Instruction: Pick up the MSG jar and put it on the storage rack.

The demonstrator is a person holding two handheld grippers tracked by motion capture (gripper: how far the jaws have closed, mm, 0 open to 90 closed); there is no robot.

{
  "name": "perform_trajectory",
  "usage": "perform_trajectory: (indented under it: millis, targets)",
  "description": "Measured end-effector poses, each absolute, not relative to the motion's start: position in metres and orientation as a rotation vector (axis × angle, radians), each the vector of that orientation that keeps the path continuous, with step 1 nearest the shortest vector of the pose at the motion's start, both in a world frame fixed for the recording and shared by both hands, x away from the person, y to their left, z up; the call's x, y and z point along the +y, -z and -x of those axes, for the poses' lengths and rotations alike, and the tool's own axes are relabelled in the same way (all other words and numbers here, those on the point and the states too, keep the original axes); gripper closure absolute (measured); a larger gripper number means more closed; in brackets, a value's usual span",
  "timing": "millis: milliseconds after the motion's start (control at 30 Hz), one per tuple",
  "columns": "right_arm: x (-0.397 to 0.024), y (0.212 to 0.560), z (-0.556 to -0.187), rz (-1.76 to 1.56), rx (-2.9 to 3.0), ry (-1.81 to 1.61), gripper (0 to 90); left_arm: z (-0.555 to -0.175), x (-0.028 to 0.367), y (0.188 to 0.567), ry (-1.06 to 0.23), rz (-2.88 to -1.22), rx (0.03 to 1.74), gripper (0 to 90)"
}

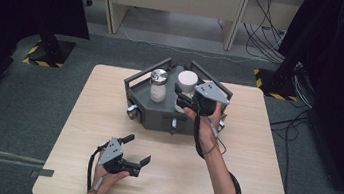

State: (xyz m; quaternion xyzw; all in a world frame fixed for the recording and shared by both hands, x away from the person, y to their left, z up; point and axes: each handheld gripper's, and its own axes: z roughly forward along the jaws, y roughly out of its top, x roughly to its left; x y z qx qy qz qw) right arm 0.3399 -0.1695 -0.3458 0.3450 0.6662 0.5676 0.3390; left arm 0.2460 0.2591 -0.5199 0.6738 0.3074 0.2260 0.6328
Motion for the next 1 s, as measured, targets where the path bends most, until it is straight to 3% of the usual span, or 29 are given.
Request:
perform_trajectory:
  millis: [1000]
  targets:
    - [-0.143,0.359,-0.380,-0.983,1.703,-1.364,34.3,-0.246,0.259,0.520,-0.512,-1.543,0.693,0.1]
